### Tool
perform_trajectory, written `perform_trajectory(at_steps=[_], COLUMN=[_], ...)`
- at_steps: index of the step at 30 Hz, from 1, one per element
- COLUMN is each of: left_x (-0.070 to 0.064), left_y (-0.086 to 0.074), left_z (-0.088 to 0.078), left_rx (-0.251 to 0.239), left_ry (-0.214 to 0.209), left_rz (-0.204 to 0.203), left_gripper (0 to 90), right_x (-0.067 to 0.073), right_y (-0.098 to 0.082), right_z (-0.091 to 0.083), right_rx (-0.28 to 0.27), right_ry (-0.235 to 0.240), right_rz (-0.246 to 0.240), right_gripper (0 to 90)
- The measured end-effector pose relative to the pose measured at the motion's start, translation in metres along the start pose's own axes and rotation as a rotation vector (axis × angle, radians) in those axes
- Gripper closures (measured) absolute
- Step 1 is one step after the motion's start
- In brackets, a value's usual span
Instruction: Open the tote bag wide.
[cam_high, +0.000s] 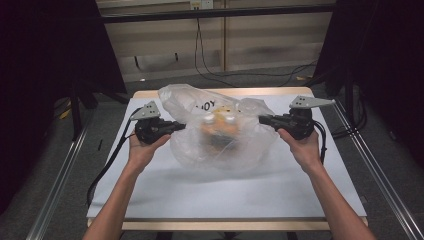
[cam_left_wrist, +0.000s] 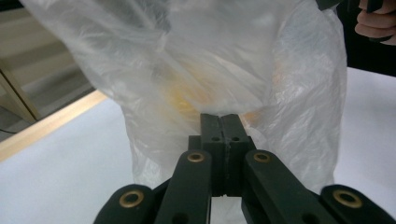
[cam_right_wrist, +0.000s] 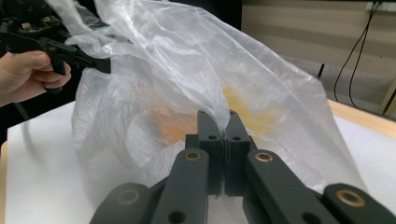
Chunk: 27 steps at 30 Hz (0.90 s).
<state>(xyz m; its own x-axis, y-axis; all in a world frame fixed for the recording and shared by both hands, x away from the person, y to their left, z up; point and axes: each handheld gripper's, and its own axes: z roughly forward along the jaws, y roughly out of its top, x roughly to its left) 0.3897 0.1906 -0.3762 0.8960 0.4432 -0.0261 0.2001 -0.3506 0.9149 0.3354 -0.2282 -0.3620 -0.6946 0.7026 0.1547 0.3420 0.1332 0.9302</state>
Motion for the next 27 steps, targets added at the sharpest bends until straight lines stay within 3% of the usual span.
perform_trajectory(at_steps=[7,14,20,27], left_x=[0.003,0.015,0.017,0.018], left_y=[-0.012,-0.022,-0.030,-0.042], left_z=[0.008,0.019,0.027,0.037], left_rx=[0.012,0.011,0.056,0.095], left_ry=[-0.010,-0.005,-0.009,-0.028], left_rz=[-0.012,-0.057,-0.048,-0.065], left_gripper=[90.0,90.0,90.0,90.0], right_x=[-0.006,-0.016,-0.022,-0.027], right_y=[-0.018,-0.028,-0.037,-0.050], right_z=[0.007,0.023,0.036,0.044], right_rx=[0.019,0.052,0.092,0.150], right_ry=[0.001,-0.017,-0.020,-0.016], right_rz=[0.032,0.052,0.061,0.066], right_gripper=[89.3,89.3,89.3,89.4])
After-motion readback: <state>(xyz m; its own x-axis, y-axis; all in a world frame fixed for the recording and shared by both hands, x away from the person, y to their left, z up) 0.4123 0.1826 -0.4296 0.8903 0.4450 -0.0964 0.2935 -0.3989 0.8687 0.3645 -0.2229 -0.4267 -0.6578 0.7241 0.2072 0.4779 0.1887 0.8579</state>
